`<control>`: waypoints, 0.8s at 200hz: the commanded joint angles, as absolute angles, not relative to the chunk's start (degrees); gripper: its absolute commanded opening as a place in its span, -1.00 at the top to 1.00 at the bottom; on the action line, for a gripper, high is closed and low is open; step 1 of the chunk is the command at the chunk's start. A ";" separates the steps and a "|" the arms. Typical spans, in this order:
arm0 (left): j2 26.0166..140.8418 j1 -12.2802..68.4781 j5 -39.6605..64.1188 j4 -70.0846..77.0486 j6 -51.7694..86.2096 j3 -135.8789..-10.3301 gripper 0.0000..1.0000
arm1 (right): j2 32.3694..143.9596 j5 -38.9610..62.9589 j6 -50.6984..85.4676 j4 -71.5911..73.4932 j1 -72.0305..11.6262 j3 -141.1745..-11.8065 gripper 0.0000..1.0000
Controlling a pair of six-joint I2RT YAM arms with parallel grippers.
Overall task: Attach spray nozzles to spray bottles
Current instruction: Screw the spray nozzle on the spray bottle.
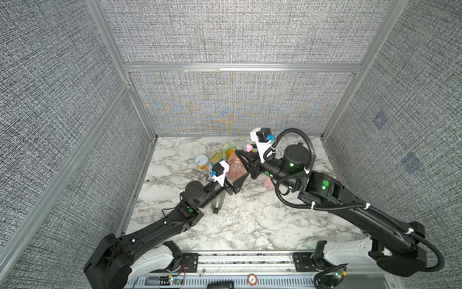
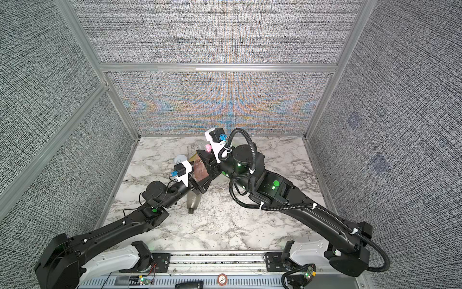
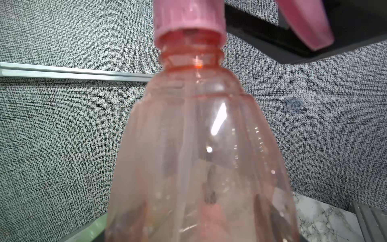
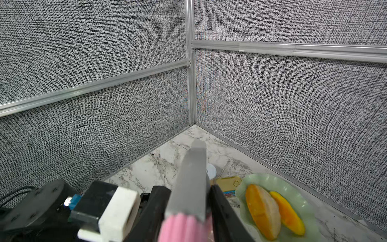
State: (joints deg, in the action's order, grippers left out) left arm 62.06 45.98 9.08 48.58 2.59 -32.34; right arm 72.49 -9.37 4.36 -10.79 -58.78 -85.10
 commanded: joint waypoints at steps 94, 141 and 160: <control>62.05 45.97 9.75 50.81 2.99 -32.87 -0.49 | 73.13 -10.88 3.53 -14.30 -58.99 -86.48 0.03; 61.96 45.97 9.71 50.80 2.90 -32.82 -0.48 | 73.96 -13.98 3.00 -15.24 -59.03 -86.95 -0.06; 61.91 45.99 9.75 50.76 2.90 -32.87 -0.48 | 73.83 -13.24 2.94 -14.46 -59.00 -86.78 -0.04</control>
